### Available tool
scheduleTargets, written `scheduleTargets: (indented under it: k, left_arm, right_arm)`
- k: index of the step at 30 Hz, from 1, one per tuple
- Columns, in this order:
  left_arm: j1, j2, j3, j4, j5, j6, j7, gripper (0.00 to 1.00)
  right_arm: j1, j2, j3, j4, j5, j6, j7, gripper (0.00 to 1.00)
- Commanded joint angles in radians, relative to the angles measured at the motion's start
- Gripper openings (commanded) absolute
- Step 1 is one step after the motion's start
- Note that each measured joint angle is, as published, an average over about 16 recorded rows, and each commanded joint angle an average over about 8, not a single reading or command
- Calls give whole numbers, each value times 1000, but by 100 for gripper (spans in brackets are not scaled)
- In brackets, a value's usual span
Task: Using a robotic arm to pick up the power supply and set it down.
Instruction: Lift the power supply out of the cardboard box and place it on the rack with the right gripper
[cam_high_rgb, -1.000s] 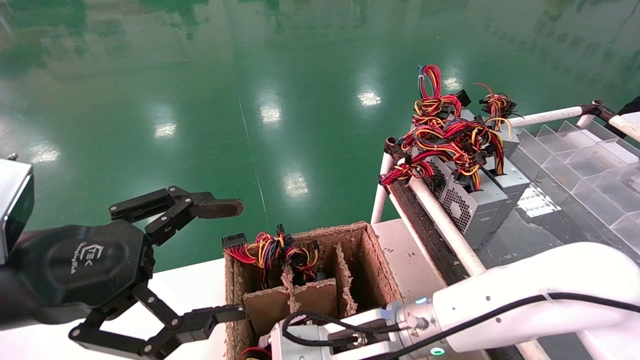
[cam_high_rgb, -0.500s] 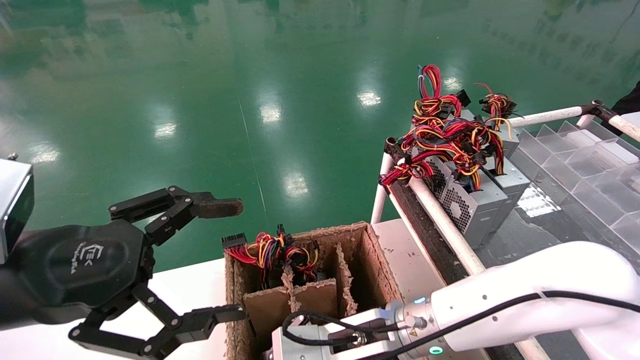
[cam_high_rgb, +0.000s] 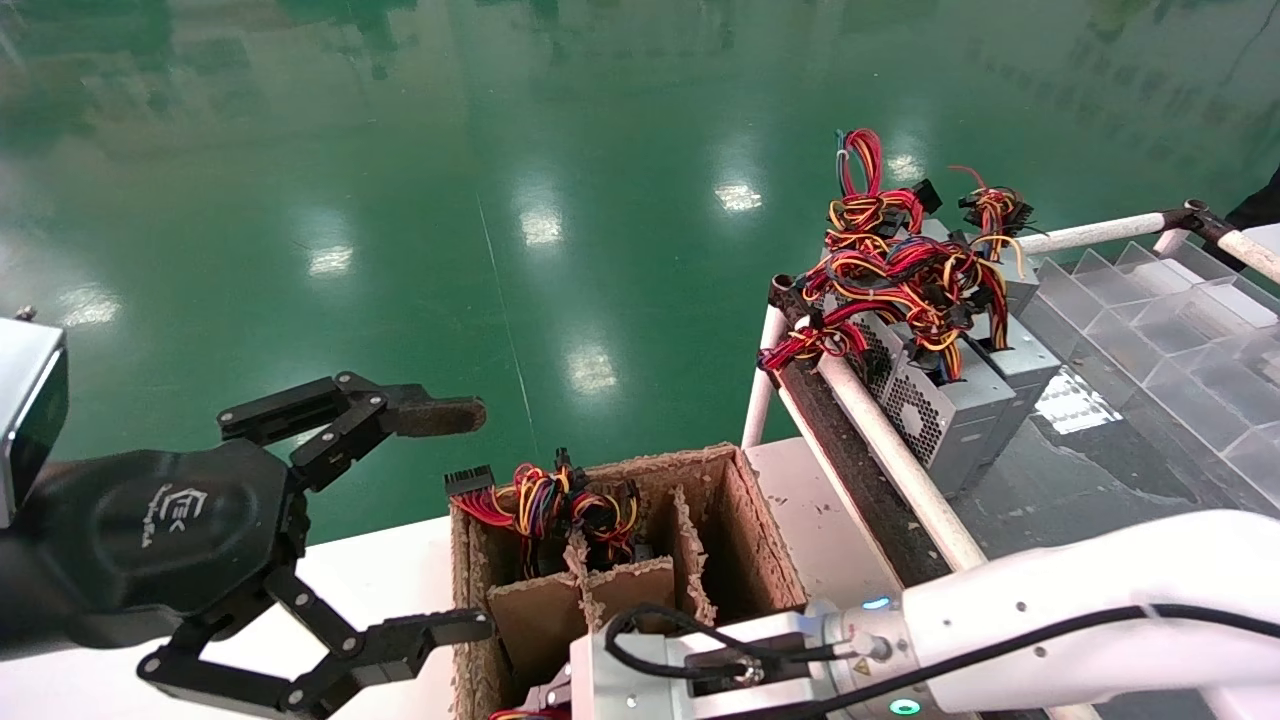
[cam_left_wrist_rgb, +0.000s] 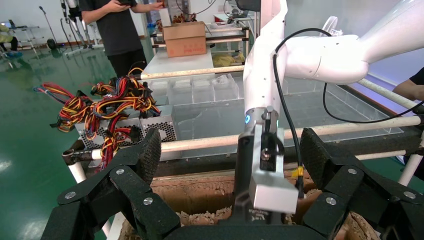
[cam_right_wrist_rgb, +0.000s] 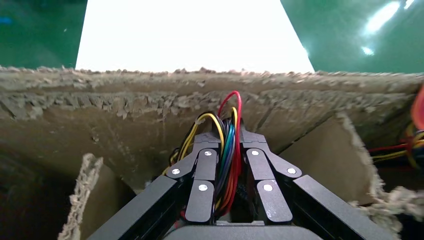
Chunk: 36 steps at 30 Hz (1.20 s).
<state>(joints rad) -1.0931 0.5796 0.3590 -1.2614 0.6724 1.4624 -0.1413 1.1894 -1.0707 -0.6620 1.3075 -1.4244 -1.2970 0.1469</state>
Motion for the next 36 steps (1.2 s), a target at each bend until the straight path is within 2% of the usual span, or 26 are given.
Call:
scheduleTargets:
  k: [1, 9, 22, 36]
  left_arm:
    - [0, 0, 0, 0, 0, 0, 0, 100]
    - [0, 0, 0, 0, 0, 0, 0, 100]
    - [0, 0, 0, 0, 0, 0, 0, 100]
    - [0, 0, 0, 0, 0, 0, 0, 100]
  right_arm:
    - [-7, 11, 10, 10, 13, 5, -1, 0]
    - [-38, 55, 73, 26, 98, 31, -27, 0]
    - [-62, 111, 203, 28, 297, 41, -80, 0]
    - [-54, 229, 385, 37, 491, 61, -125, 0]
